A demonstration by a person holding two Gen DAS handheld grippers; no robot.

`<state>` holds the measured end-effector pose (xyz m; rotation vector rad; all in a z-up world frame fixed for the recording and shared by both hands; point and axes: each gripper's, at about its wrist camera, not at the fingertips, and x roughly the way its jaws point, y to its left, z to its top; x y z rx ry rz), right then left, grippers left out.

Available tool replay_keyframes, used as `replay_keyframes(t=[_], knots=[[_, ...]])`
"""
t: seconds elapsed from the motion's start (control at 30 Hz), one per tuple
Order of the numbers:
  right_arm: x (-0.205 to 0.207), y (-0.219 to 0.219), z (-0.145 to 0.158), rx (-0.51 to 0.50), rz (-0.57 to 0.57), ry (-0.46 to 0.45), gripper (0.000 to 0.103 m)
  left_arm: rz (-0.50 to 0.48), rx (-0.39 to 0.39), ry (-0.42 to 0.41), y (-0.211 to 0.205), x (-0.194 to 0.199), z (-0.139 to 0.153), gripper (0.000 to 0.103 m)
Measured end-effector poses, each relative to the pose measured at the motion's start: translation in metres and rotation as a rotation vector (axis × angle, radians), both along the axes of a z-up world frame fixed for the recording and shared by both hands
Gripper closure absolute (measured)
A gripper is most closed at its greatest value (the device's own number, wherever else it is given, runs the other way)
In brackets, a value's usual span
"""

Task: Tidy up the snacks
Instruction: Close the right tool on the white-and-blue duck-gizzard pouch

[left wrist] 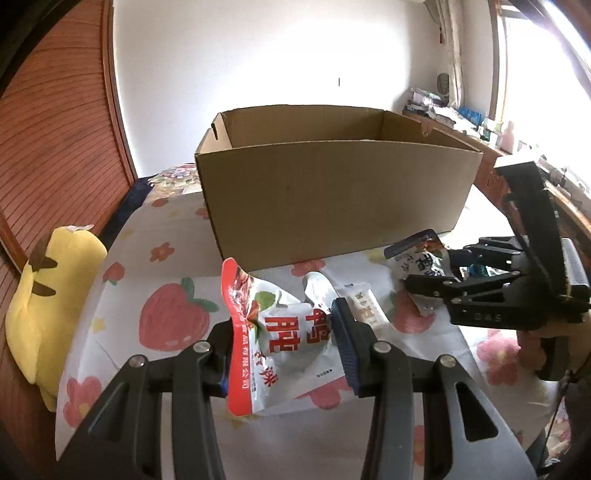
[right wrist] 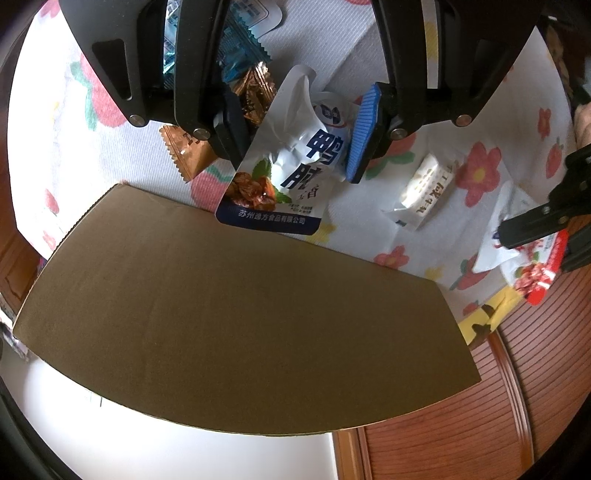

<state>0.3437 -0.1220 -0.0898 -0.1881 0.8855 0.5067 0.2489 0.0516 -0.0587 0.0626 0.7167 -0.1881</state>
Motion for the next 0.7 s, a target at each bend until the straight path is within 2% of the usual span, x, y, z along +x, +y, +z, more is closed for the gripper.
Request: replay_keyframes(t=[0.27,0.4,0.5,0.7], knots=[[-0.002,0.007,0.001,-0.027,0.006,-0.023,0.056,0.007,-0.010,-0.025,-0.002,-0.026,0.010,0.060],[-0.004,0.008,0.005,-0.032,0.004,-0.033,0.063,0.006,-0.006,-0.044,-0.003,-0.038,0.016,0.060],[-0.009,0.008,0.011,-0.014,0.008,-0.028,0.067,0.006,-0.012,-0.053,-0.002,-0.044,0.019,0.060],[-0.033,0.007,0.037,0.015,0.005,-0.079,0.067,0.005,-0.027,-0.075,-0.005,-0.055,0.028,0.060]])
